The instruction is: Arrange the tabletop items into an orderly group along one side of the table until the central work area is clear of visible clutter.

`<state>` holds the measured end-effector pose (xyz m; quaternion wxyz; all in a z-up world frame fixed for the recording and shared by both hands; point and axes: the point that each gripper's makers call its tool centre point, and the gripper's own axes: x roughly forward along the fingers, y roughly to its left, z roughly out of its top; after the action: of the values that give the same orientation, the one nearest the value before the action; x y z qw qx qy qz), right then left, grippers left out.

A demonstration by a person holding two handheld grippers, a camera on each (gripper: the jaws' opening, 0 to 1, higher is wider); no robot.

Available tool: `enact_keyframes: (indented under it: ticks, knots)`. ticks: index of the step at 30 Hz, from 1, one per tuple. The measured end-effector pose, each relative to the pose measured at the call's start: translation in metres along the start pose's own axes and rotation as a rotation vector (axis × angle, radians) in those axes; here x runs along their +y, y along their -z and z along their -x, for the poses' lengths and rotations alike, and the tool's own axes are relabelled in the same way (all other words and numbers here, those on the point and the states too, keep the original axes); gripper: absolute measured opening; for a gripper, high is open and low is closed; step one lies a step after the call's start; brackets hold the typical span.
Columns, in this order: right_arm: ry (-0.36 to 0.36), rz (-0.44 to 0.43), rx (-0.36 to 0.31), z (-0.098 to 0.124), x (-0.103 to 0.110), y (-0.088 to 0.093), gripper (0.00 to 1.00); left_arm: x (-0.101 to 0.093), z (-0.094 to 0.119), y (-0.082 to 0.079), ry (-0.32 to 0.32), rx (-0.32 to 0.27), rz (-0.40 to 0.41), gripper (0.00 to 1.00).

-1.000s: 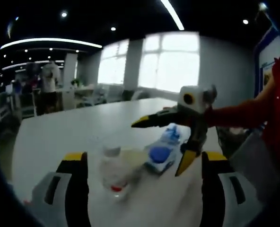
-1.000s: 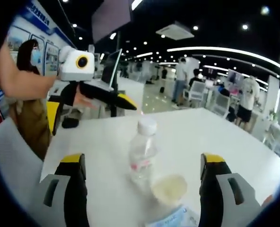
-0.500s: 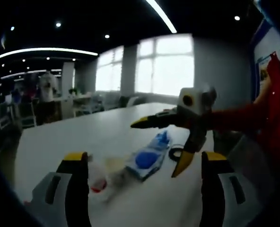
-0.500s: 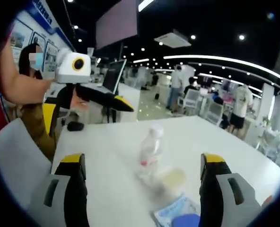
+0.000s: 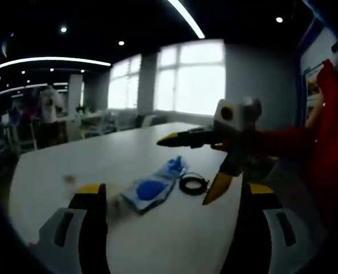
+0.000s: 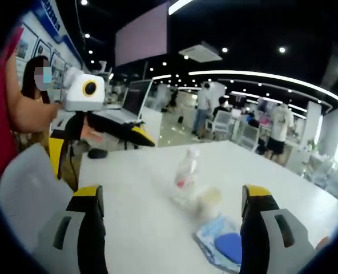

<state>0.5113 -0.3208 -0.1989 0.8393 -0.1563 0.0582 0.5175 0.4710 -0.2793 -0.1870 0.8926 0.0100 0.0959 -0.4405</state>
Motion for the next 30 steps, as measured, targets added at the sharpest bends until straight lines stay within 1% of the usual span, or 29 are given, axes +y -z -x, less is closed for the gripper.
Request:
enact_keyframes:
  ticks: [1, 5, 7, 10, 11, 12, 13, 14, 18, 22, 24, 25, 28, 30]
  knots:
    - [0.017, -0.010, 0.005, 0.008, 0.001, 0.004, 0.99, -0.007, 0.000, 0.001, 0.002, 0.000, -0.004, 0.97]
    - [0.070, -0.033, 0.020, 0.035, 0.004, 0.013, 0.99, -0.020, 0.005, 0.002, -0.005, -0.011, 0.011, 0.97]
    - [0.102, -0.042, 0.015, 0.047, 0.002, 0.014, 0.99, -0.026, 0.009, 0.001, -0.013, -0.021, 0.017, 0.96]
    - [0.169, -0.090, 0.025, 0.072, -0.003, 0.023, 0.99, -0.034, 0.013, 0.001, -0.025, -0.023, 0.026, 0.96]
    - [0.176, -0.093, 0.027, 0.074, -0.004, 0.024, 0.99, -0.036, 0.015, 0.001, -0.030, -0.026, 0.024, 0.96]
    - [0.211, -0.107, 0.023, 0.086, -0.006, 0.028, 0.99, -0.039, 0.017, 0.000, -0.042, -0.032, 0.018, 0.96]
    - [0.222, -0.116, 0.022, 0.089, -0.006, 0.029, 0.99, -0.039, 0.019, 0.000, -0.048, -0.039, 0.018, 0.96]
    - [0.255, -0.141, 0.025, 0.097, -0.009, 0.033, 0.99, -0.040, 0.021, 0.000, -0.062, -0.047, 0.028, 0.96]
    - [0.338, -0.196, 0.022, 0.119, -0.014, 0.043, 0.99, -0.041, 0.027, 0.002, -0.092, -0.069, 0.053, 0.96]
    - [0.381, -0.199, 0.033, 0.133, -0.012, 0.052, 0.99, -0.041, 0.031, 0.011, -0.110, -0.057, 0.068, 0.96]
    - [0.416, -0.190, 0.048, 0.139, -0.015, 0.057, 0.99, -0.040, 0.033, 0.015, -0.118, -0.055, 0.074, 0.96]
    - [0.421, -0.185, 0.056, 0.141, -0.015, 0.060, 0.99, -0.039, 0.033, 0.017, -0.120, -0.051, 0.073, 0.96]
    - [0.441, -0.200, 0.088, 0.147, -0.019, 0.077, 0.99, -0.030, 0.037, 0.032, -0.148, -0.008, 0.038, 0.97]
    - [0.471, -0.205, 0.121, 0.153, -0.023, 0.088, 0.99, -0.023, 0.039, 0.039, -0.169, 0.005, 0.065, 0.96]
